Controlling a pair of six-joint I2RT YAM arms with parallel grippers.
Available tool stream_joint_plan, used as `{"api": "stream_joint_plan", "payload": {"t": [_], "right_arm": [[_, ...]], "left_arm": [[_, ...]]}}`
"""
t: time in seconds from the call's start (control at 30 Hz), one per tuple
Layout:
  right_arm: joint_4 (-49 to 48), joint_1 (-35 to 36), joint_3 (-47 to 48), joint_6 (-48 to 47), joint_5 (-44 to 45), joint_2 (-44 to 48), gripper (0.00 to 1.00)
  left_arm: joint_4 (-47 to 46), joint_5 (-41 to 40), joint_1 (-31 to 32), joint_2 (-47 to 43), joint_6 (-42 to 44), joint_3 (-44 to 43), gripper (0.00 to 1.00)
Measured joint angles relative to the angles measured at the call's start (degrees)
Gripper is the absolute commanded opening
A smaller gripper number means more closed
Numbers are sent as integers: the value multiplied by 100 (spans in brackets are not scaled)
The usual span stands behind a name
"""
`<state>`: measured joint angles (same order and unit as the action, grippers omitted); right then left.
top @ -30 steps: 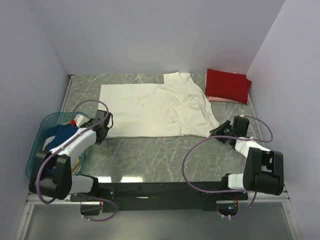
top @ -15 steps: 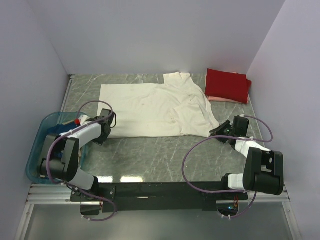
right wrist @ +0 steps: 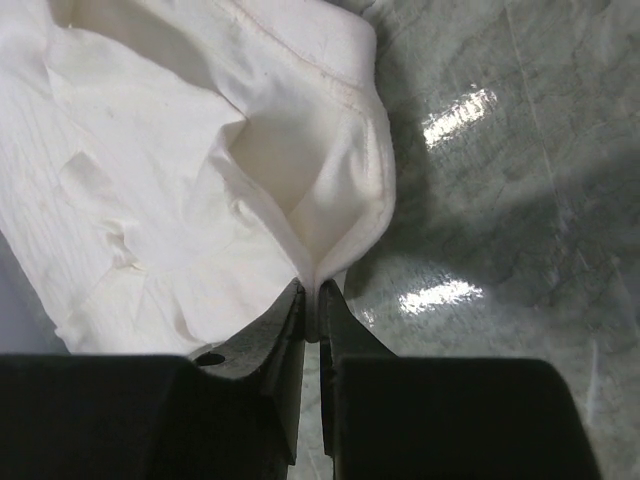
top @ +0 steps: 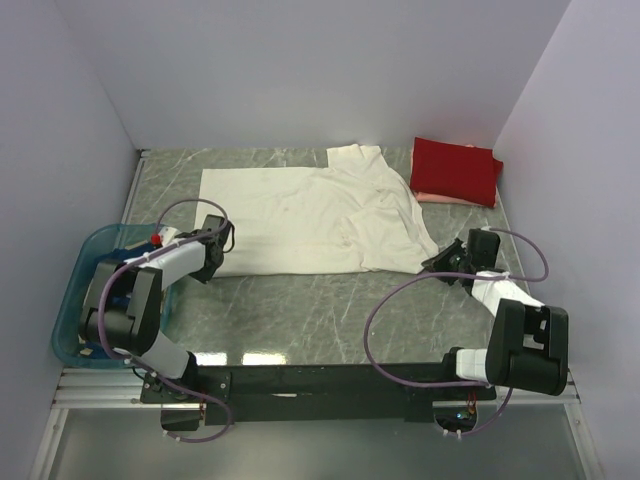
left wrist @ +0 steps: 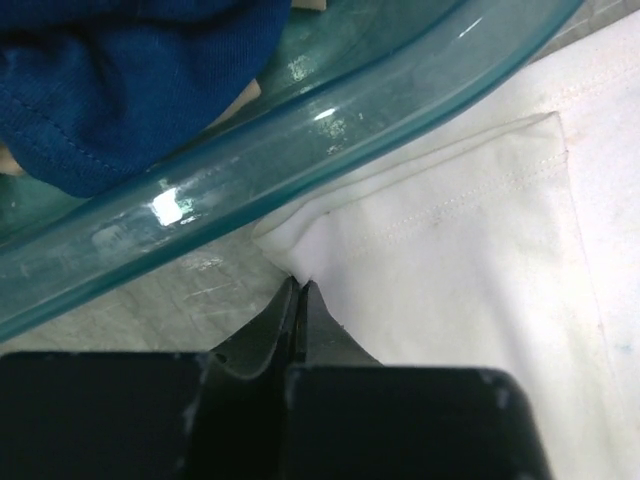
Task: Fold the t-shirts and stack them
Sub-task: Fold the tshirt
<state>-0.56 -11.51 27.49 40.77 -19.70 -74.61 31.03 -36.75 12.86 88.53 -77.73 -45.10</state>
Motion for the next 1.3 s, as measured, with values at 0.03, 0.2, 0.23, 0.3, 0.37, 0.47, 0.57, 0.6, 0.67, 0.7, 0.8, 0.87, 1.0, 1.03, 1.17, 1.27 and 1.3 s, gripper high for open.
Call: {"api": "stream_joint_plan", "payload": {"t": [0.03, 0.2, 0.23, 0.3, 0.37, 0.47, 0.57, 0.6, 0.67, 0.7, 0.8, 0.87, 1.0, 1.03, 1.17, 1.27, 1.3], "right_arm": [[136, -2, 72, -22, 52, 33, 1], [603, -79, 310, -151, 256, 282, 0], [708, -107, 334, -173, 295, 354, 0], [927, -162, 337, -214, 389, 522, 0], [1193, -238, 337, -238, 494, 723, 0], [1582, -332, 337, -256, 673, 1054, 0], [1965, -372, 337, -262, 831, 1386, 0], [2109, -382, 337, -262, 890, 1495, 0], [2398, -391, 337, -258, 1021, 1694, 0], [2520, -393, 337, -254, 1071, 1775, 0], [2940, -409, 326, -197, 1217, 2142, 0], [3176, -413, 313, -131, 1279, 2365, 0], [3600, -417, 313, 59, 1403, 2723, 0], [3692, -417, 313, 101, 1423, 2793, 0], [3939, -431, 308, 201, 1460, 2916, 23], [4035, -446, 299, 249, 1502, 2833, 67], [4050, -455, 299, 223, 1519, 2793, 69]], "left_arm": [[17, 0, 0, 2, -2, -2, 1], [118, 0, 2, -238, 0, 28, 1], [127, 2, 4, -378, -2, 70, 1], [186, 4, 11, -651, -4, 146, 1], [286, 9, 26, -929, -11, 219, 1], [442, 48, 70, -1305, -72, 365, 1], [640, 103, 136, -1738, -192, 597, 1], [728, 129, 160, -1910, -254, 693, 1], [868, 177, 195, -2162, -345, 831, 1], [973, 208, 223, -2326, -442, 914, 1], [1224, 269, 297, -2667, -651, 1084, 1], [1360, 313, 321, -2824, -811, 1189, 1], [1526, 442, 354, -3182, -1145, 1502, 1], [1563, 481, 358, -3261, -1220, 1582, 1], [1611, 614, 363, -3460, -1405, 1821, 8], [1652, 675, 363, -3515, -1473, 1875, 39], [1663, 684, 363, -3528, -1471, 1875, 53]]}}
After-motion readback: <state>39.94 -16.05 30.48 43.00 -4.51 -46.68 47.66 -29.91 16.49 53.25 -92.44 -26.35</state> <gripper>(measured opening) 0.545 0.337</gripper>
